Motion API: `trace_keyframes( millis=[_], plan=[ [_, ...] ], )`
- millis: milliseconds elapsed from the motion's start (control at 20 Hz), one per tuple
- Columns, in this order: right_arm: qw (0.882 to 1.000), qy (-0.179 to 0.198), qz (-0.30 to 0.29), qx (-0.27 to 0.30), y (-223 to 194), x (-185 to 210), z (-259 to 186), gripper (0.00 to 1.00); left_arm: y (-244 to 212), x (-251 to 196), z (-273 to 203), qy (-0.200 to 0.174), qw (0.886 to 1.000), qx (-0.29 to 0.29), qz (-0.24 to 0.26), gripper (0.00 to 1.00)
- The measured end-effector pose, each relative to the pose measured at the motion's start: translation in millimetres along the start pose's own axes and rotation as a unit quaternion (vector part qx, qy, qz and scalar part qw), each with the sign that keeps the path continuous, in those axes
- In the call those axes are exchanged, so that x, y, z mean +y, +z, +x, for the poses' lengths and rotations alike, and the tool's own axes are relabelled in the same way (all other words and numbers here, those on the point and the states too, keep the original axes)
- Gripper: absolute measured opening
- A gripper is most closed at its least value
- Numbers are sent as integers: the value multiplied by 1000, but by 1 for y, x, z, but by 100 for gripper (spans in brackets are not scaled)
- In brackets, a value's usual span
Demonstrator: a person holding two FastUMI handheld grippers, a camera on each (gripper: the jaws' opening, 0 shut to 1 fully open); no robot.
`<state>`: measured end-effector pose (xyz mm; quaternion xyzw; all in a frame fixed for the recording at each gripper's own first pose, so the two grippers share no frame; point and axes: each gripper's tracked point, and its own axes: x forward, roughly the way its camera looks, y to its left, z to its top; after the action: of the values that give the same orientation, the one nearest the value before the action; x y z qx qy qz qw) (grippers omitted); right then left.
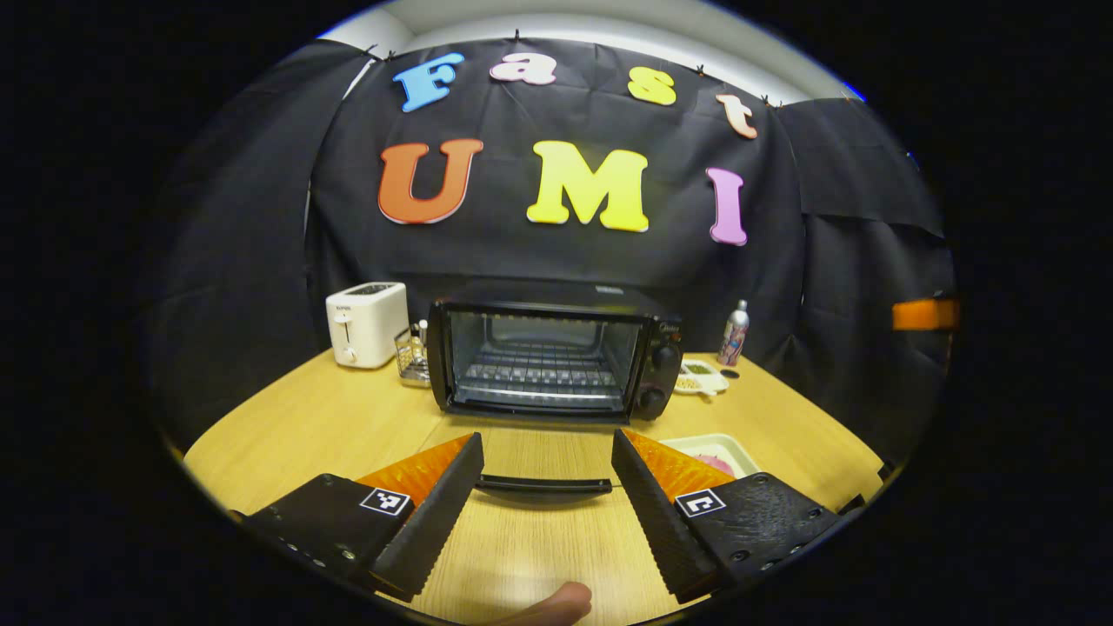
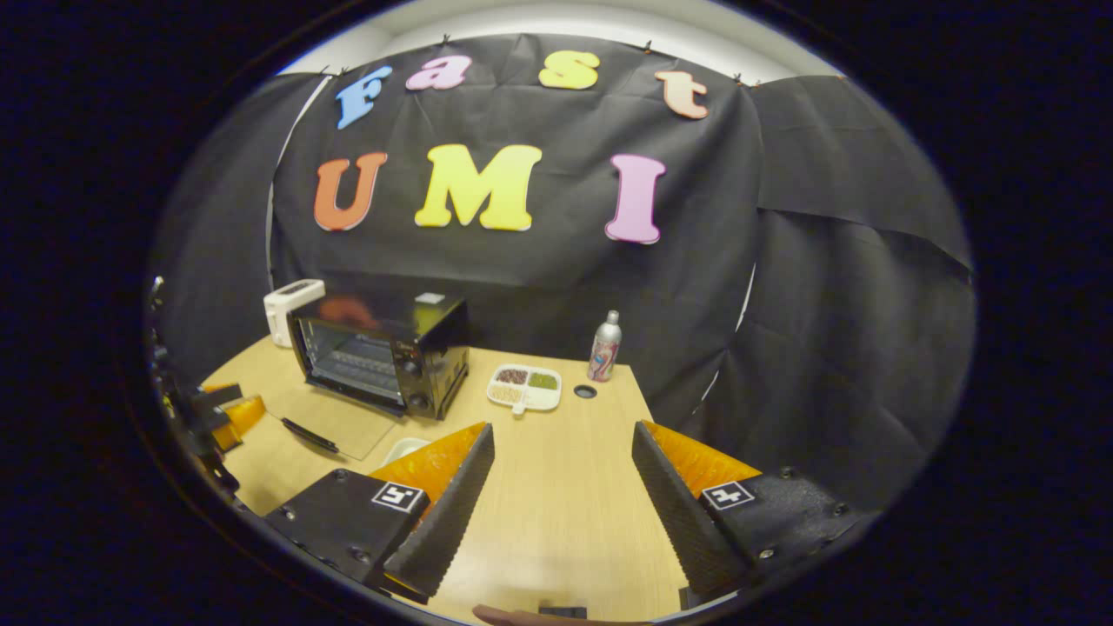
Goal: Open the electric oven with the left hand, put the food in, and close the electric oven.
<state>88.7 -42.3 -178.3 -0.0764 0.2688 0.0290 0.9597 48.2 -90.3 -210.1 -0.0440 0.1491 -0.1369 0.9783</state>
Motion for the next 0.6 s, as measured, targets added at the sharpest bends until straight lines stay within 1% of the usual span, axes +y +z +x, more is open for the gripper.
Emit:
trace_keyframes(
  millis=[100,200,250,400,500,600],
  plan=[
    [998,18,-5,52,-19,12,26,99,25,1,-19,6,999,-34,10,95],
    [992,50,4,115,-42,32,49,100,50,6,-39,19,997,-67,23,95],
    [987,65,10,146,-58,38,56,100,62,8,-49,27,996,-83,26,95],
    [971,84,26,220,-88,49,77,100,86,12,-76,37,993,-114,22,95],
    [961,97,37,257,-105,59,98,99,96,11,-90,34,991,-128,21,95],
    [949,112,51,289,-121,75,118,96,100,13,-102,34,990,-135,27,95]
  ],
)
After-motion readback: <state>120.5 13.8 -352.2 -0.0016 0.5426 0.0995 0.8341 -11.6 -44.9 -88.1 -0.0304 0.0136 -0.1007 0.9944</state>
